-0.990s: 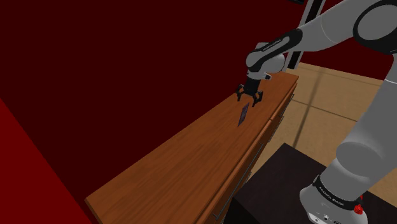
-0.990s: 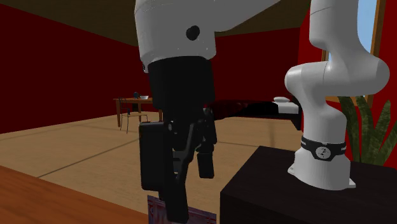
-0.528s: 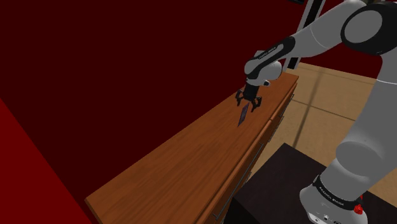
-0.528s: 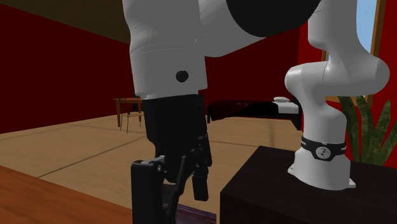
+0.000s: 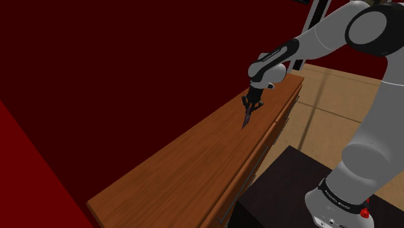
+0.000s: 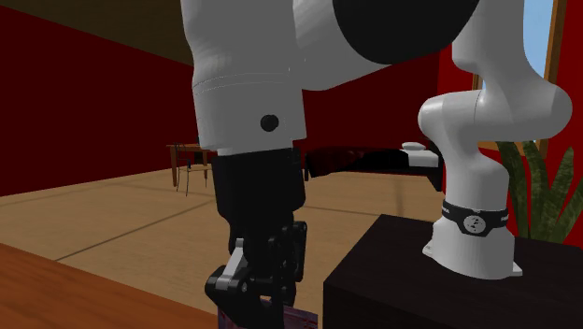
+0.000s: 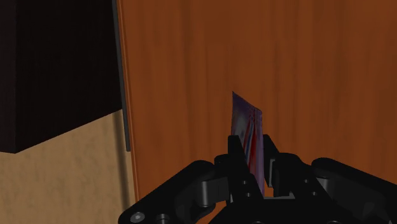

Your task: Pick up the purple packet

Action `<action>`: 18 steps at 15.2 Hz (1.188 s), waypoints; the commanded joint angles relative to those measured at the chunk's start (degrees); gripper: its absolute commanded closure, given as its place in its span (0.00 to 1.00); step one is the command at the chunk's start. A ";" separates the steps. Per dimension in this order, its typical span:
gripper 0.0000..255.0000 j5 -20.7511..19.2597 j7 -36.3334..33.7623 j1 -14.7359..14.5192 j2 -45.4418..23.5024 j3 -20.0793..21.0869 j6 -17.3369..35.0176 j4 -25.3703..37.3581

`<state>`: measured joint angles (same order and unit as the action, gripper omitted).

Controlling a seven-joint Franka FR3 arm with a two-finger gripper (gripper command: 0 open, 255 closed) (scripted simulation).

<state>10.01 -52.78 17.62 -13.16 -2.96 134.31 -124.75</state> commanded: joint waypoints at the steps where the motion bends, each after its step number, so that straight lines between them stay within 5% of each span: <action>1: 1.00 0.00 0.00 0.00 -0.02 0.00 0.01 -0.02; 18: 1.00 -1.70 -1.90 -0.08 6.64 -0.43 -9.73 3.18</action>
<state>8.39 -54.55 17.55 -6.99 -3.37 125.20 -121.72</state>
